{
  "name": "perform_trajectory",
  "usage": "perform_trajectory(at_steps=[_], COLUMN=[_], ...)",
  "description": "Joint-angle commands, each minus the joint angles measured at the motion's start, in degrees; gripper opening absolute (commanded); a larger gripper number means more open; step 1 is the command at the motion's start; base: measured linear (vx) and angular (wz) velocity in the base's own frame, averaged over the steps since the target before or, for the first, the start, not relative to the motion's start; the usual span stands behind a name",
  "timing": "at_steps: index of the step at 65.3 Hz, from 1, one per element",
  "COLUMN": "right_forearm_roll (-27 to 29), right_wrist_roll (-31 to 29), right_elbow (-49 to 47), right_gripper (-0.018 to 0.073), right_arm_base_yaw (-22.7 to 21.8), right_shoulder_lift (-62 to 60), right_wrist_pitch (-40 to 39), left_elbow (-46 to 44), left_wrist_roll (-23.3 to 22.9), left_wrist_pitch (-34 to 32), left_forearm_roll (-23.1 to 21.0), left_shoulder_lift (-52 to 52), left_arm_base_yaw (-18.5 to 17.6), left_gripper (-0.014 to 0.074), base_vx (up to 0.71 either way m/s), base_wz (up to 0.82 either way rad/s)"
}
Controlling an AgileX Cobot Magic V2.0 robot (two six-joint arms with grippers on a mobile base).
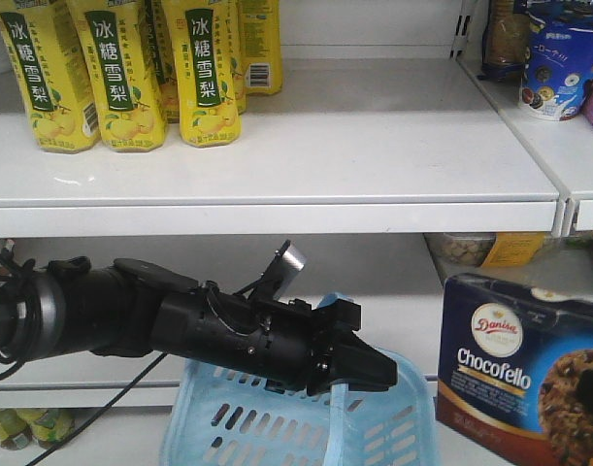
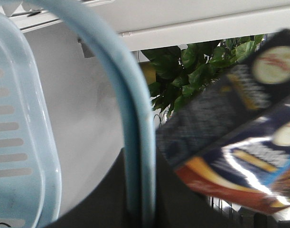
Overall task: Left arm holds basket, right arm returns cookies
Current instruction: 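Lift the cookie box out of the basket with the right gripper, then place the cookie box on the upper shelf and open the right gripper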
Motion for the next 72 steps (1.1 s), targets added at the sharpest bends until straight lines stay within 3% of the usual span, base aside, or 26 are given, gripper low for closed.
perform_trajectory(at_steps=[1,26,46,52,63,72], right_forearm_roll=[-4.26,-14.85,-20.41,-20.35,-20.05,-20.05], right_wrist_roll=[-0.22,-0.17,-0.17,0.64,7.63,8.81], right_elbow=[-4.93,-12.6,-27.14,-30.7,-33.16,-33.16], right_gripper=[0.0245,0.0245,0.0244,0.0244,0.0244,0.0244], right_arm_base_yaw=[-0.25,-0.25,-0.57,-3.25,-12.99,-16.41], right_shoulder_lift=[0.51,18.66,36.43,40.68,46.64,50.24], right_wrist_pitch=[-9.0,-28.7,-29.69,-29.69,-33.72,-36.99], left_elbow=[-1.78,-1.78,-1.78,-1.78,-1.78,-1.78], left_wrist_roll=[3.0,3.0,3.0,3.0,3.0,3.0], left_wrist_pitch=[0.8,0.8,0.8,0.8,0.8,0.8], left_forearm_roll=[-4.82,-4.82,-4.82,-4.82,-4.82,-4.82], left_shoulder_lift=[-2.99,-2.99,-2.99,-2.99,-2.99,-2.99], left_arm_base_yaw=[0.22,0.22,0.22,0.22,0.22,0.22], left_gripper=[-0.0006,-0.0006,-0.0006,-0.0006,-0.0006,-0.0006], base_vx=[0.0,0.0,0.0,0.0,0.0,0.0], base_wz=[0.0,0.0,0.0,0.0,0.0,0.0])
